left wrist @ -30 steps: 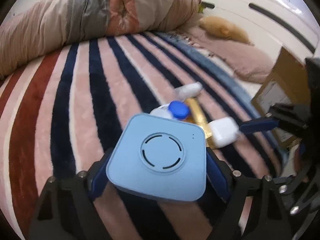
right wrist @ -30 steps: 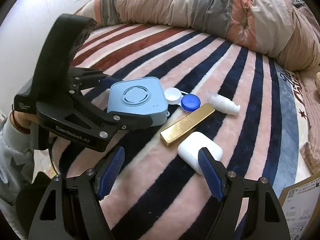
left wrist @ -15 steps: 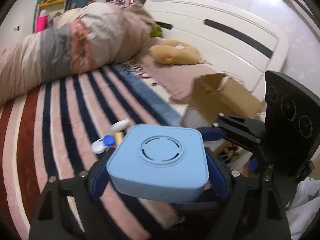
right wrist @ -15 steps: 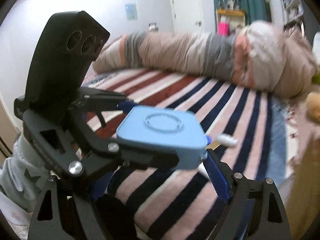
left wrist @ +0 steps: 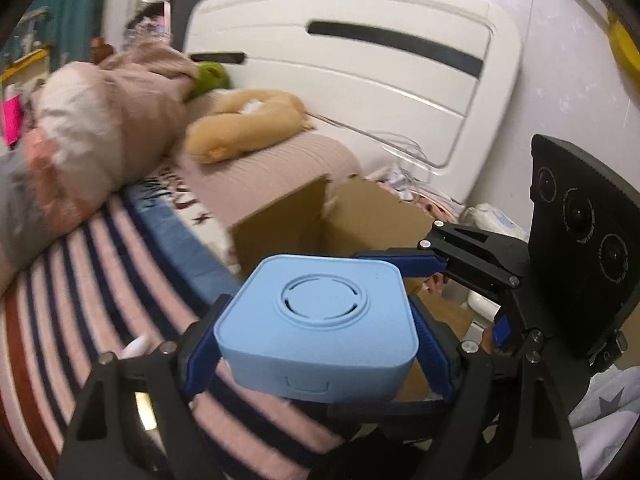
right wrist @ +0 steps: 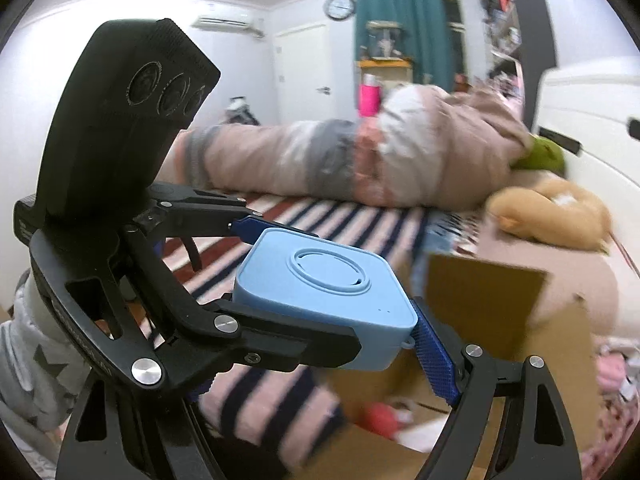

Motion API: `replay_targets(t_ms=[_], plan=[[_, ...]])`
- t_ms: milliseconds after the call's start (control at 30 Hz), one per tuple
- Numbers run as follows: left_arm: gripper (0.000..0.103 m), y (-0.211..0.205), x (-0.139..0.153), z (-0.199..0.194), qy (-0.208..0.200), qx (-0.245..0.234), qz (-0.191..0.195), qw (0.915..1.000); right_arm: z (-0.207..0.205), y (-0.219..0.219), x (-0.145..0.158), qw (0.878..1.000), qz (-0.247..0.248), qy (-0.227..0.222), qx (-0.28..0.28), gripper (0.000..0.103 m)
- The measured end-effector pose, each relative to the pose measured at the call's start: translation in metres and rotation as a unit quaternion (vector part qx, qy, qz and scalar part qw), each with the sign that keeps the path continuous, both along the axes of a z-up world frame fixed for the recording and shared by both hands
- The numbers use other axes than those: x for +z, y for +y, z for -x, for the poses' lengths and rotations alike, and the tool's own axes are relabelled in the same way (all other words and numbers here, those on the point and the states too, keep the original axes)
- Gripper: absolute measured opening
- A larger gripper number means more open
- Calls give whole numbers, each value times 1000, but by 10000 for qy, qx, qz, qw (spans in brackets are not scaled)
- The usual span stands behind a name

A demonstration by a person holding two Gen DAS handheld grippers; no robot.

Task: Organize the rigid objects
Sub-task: 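Carry the blue case into the box and open the left gripper, then grasp the gold bar-shaped item with the right gripper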

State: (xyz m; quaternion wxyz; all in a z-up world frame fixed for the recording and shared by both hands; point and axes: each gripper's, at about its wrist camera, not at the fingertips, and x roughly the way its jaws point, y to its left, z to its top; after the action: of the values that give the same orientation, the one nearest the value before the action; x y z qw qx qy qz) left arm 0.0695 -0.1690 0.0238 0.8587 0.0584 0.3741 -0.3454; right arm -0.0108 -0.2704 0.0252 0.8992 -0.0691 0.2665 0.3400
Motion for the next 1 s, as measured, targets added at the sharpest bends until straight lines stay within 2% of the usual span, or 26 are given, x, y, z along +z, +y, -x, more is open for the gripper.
replay_targets(t_ms=[133, 300, 433, 500, 633, 733, 767, 833, 1000], plan=[[81, -38, -12, -26, 314, -254, -116, 9991, -22, -33, -7, 9991, 205, 262, -258, 81], [81, -60, -31, -48, 648, -388, -264, 9968, -48, -50, -24, 9961, 515, 629, -357, 82], [82, -61, -35, -47, 484, -336, -454, 9972, -57, -54, -35, 9929, 749, 738, -558, 91], [83, -57, -31, -43, 402, -309, -475, 9976, -57, -55, -37, 9927, 716, 786, -564, 91], [83, -32, -11, -25, 20, -151, -407, 9991, -50, -52, -32, 9934, 708, 745, -517, 91], [86, 0, 7, -9, -263, 127, -290, 9992, -37, -40, -19, 9954, 666, 551, -407, 92], [88, 13, 12, -3, -370, 252, -262, 9987, -33, -35, -16, 9960, 652, 486, -372, 95], [89, 42, 21, 10, -576, 554, -226, 9965, -27, -20, -7, 9966, 628, 358, -394, 100], [89, 121, 20, 34, -765, 1480, -91, 9860, -12, 26, 9, 9980, 451, 85, -443, 101]])
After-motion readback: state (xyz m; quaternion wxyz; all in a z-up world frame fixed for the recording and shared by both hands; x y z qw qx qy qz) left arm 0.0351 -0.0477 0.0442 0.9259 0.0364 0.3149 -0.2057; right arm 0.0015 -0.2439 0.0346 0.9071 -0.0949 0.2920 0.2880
